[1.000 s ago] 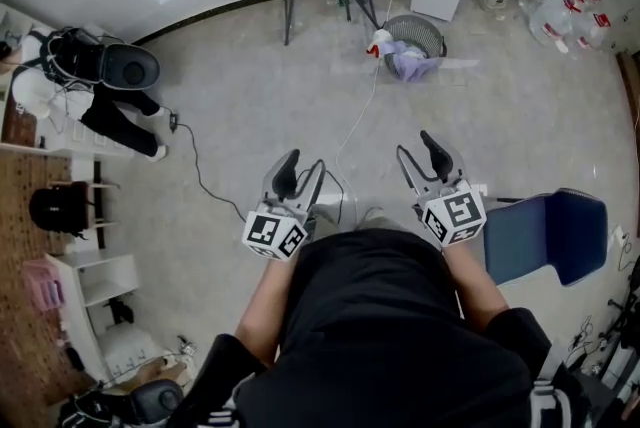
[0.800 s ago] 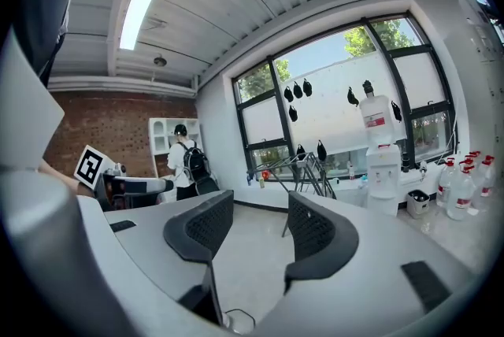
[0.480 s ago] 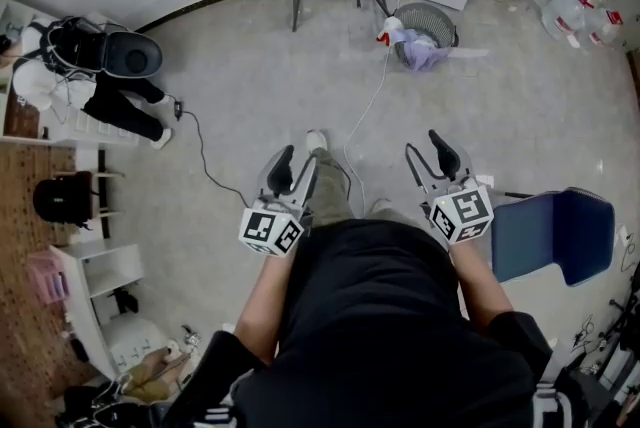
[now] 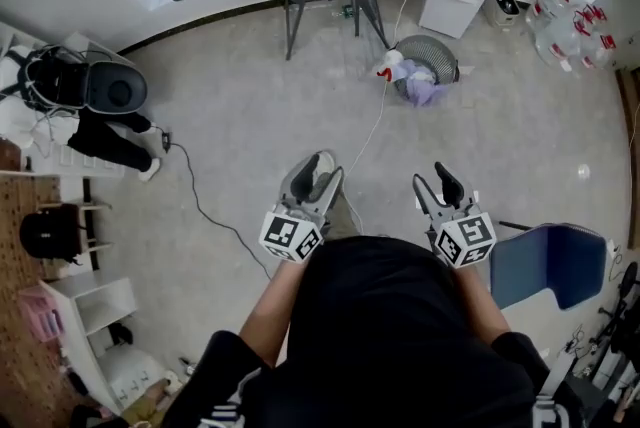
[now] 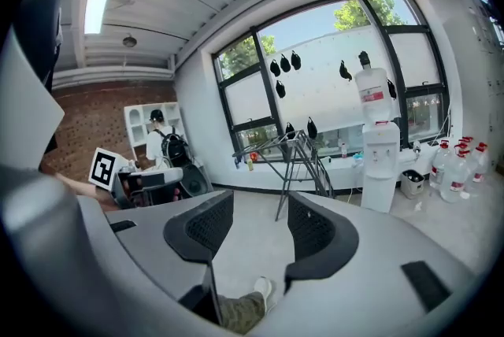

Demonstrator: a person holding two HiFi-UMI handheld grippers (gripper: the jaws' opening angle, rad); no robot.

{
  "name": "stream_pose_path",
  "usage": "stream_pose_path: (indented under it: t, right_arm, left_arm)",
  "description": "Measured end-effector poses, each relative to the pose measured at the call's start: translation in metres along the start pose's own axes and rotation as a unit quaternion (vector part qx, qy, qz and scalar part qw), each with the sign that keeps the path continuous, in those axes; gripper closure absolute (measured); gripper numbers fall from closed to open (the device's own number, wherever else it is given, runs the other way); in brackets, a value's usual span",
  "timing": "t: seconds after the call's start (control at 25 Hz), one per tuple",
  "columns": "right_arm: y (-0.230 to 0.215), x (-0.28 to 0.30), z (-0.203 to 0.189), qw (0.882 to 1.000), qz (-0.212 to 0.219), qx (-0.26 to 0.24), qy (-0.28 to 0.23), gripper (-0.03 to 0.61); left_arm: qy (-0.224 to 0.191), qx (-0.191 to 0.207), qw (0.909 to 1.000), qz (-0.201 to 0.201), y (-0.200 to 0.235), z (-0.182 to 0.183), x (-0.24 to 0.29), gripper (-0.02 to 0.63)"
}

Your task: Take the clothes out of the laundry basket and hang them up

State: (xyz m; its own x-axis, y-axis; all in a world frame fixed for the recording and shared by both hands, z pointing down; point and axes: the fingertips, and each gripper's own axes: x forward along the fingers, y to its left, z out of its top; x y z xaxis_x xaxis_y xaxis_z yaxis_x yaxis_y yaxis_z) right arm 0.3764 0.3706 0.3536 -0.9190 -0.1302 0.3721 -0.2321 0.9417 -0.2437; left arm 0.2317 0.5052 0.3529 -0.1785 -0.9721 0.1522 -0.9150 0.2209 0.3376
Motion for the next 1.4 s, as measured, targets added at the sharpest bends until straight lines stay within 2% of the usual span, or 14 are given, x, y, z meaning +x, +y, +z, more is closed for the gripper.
stream_pose_path:
  t: [0.12,0.4,0.68,1.04,1.24,1.4]
  right_arm:
    - [-0.006,0.056,0.018,1.0,-0.005,-0.003,0.02,0.393]
    - [-0.018,0.167,0.078,0.998,-0.025,-0.03,0.059,0.393]
    - [-0.022,0.248,0.097,0.994,-0.054,0.002,0.097,0.393]
    - [-0.048,0.273,0.071,0.983,-0.122,0.055,0.127,0.393]
    - [-0.092,0.285,0.071,0.976,-0.169,0.08,0.113,0.391]
    - [-0.129,0.303,0.066,0.976,-0.173,0.069,0.116,0.391]
  left_arm:
    - [0.002,0.005,0.9998,-0.017,0.041,0.013,0.031,0.411]
    - [0.014,-0.025,0.9986,-0.046,0.131,0.056,0.085,0.411]
    - [0.035,-0.048,0.9958,-0.07,0.203,0.084,0.126,0.411]
    - [0.069,-0.054,0.9903,-0.108,0.249,0.086,0.171,0.411]
    - [0.087,-0.057,0.9867,-0.125,0.254,0.077,0.197,0.411]
    - [0.107,-0.057,0.9855,-0.119,0.256,0.073,0.217,0.411]
